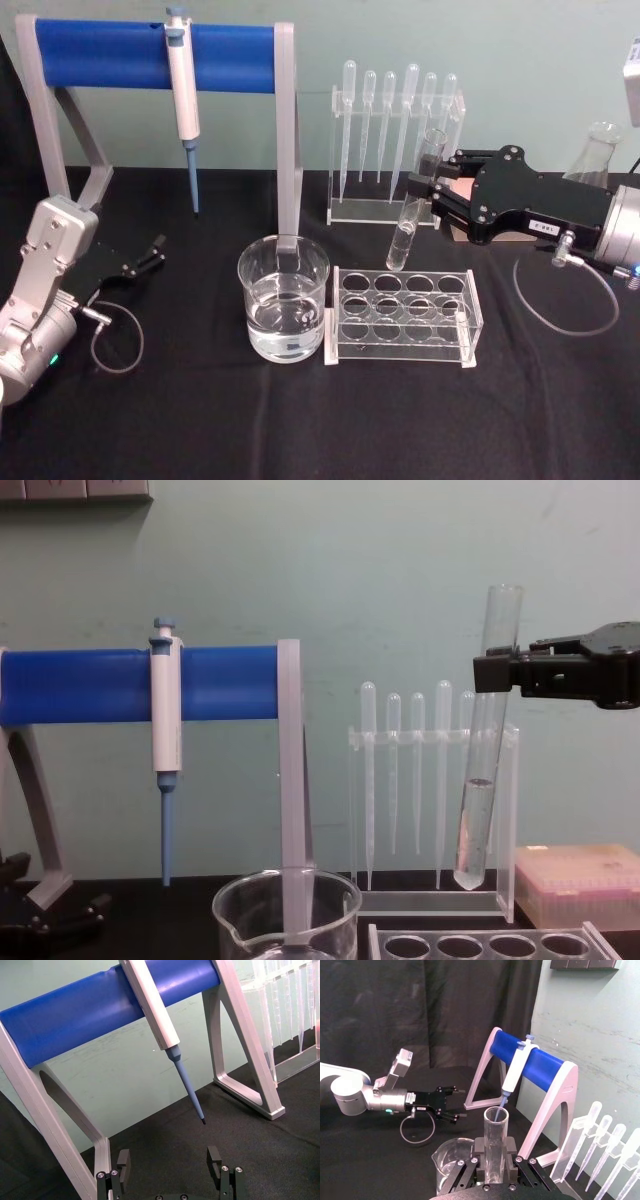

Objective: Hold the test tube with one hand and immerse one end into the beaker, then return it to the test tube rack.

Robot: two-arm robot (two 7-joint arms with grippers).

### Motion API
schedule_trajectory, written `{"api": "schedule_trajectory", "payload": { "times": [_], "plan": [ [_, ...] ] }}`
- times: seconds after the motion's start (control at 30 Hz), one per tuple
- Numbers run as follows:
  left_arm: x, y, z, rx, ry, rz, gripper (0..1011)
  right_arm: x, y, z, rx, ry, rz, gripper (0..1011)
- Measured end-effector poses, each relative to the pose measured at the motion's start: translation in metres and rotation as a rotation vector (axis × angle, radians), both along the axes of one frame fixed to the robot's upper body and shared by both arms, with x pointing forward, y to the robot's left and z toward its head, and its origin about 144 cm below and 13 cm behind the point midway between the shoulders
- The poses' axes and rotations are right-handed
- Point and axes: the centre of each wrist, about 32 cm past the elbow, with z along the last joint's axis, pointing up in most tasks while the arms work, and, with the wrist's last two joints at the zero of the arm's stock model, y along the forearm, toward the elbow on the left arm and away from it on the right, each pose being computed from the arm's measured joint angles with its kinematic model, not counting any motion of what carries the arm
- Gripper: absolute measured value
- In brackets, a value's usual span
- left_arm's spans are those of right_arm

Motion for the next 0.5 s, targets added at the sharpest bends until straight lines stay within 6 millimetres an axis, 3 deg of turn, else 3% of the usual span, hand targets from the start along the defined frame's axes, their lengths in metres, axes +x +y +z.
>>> {"api": "schedule_trajectory", "payload": {
  "times": [0.5],
  "plan": [
    [0.0, 0.0, 0.0, 0.0, 0.0, 0.0, 1000, 0.0, 0.0, 0.0, 0.0, 0.0, 0.0, 242]
  ]
}}
